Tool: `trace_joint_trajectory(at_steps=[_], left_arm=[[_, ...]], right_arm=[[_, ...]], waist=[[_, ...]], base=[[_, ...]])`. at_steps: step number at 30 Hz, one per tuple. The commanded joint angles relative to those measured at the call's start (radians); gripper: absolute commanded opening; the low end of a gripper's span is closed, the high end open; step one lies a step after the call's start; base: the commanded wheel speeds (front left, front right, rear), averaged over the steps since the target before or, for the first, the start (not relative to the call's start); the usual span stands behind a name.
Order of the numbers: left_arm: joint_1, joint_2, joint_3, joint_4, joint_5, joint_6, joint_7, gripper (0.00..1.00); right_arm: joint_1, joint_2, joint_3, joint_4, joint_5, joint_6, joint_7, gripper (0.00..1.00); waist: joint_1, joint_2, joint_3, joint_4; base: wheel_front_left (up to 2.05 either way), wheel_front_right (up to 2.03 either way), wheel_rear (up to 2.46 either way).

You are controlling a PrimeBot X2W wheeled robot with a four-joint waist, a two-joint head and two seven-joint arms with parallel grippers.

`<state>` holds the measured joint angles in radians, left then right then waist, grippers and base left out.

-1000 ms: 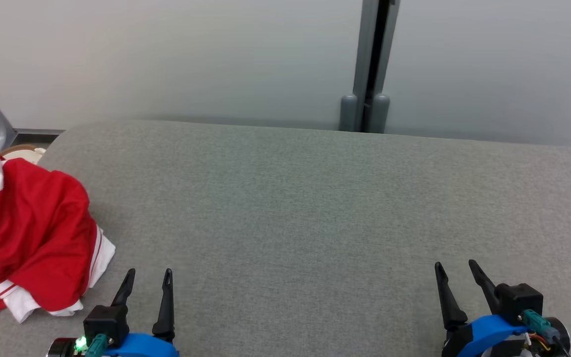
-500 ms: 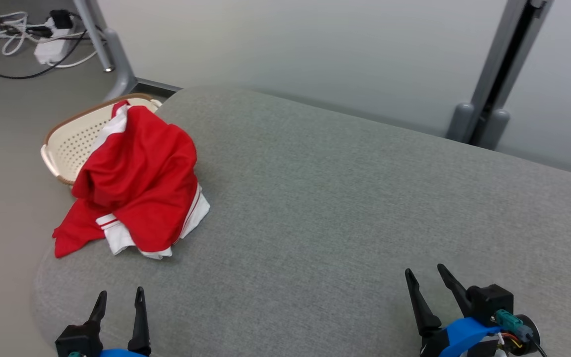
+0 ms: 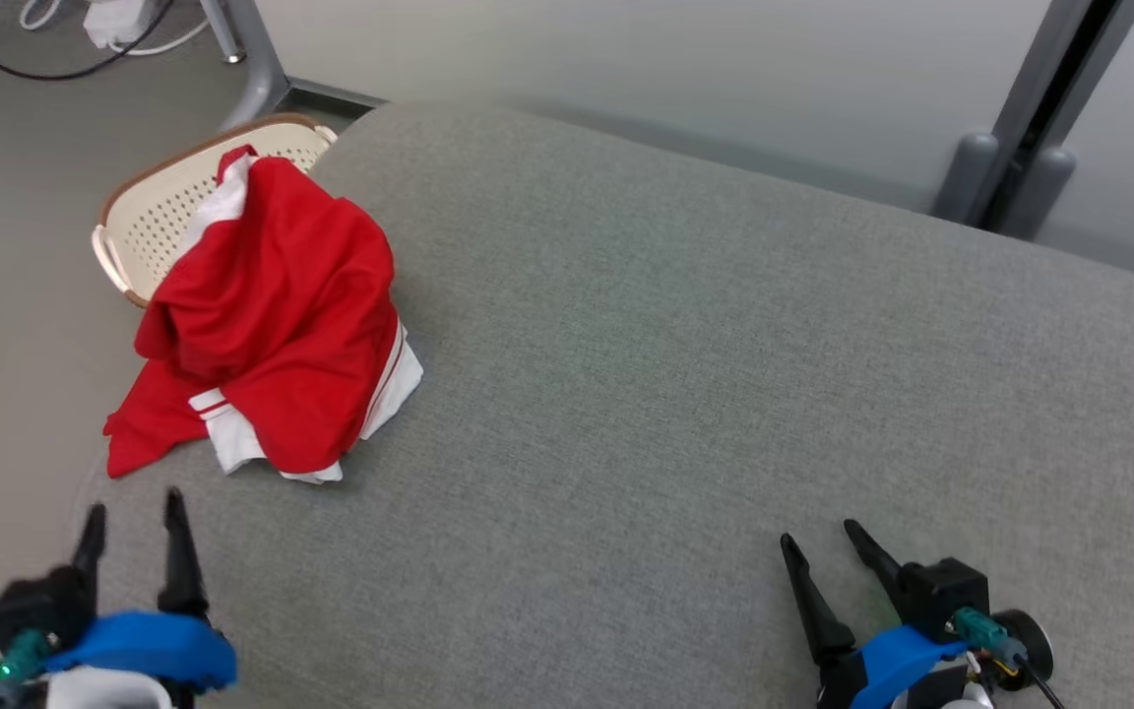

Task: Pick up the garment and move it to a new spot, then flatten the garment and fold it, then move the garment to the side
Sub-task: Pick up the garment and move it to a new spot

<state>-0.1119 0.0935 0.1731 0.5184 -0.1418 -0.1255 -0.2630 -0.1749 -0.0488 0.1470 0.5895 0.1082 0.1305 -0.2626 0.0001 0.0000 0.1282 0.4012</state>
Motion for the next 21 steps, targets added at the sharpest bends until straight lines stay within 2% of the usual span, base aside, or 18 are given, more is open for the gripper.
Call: trace_joint_trajectory(at_steps=[1, 4, 13, 18, 21], left_arm=[[-0.048, 0.021, 0.021, 0.012, -0.02, -0.006, -0.003, 1.0], [-0.14, 0.072, 0.017, 0.054, -0.052, -0.008, -0.003, 1.0], [-0.393, 0.276, -0.119, 0.183, -0.133, -0.006, -0.003, 1.0], [-0.496, 0.34, -0.235, 0.283, -0.218, -0.006, 0.003, 1.0], [-0.535, 0.364, -0.27, 0.369, -0.262, -0.006, 0.021, 1.0]], right_arm=[[-0.014, -0.004, 0.0, -0.001, -0.014, 0.0, -0.003, 1.0], [-0.024, -0.004, 0.007, 0.007, -0.041, 0.0, -0.003, 1.0], [-0.062, -0.025, 0.001, 0.034, -0.069, -0.001, 0.006, 1.0], [-0.095, -0.029, 0.003, 0.048, -0.073, -0.002, 0.01, 1.0], [-0.11, -0.03, 0.01, 0.052, -0.076, -0.002, 0.011, 1.0]], waist=[[-0.0001, 0.0, 0.021, -0.01], [-0.0001, 0.0, 0.062, -0.035], [-0.0001, 0.0, 0.17, -0.099], [-0.0001, 0.0, 0.224, -0.13], [-0.0001, 0.0, 0.246, -0.146]], base=[[0.0, 0.0, 0.0], [0.0, 0.0, 0.0], [0.0, 0.0, 0.0], [0.0, 0.0, 0.0], [0.0, 0.0, 0.0]])
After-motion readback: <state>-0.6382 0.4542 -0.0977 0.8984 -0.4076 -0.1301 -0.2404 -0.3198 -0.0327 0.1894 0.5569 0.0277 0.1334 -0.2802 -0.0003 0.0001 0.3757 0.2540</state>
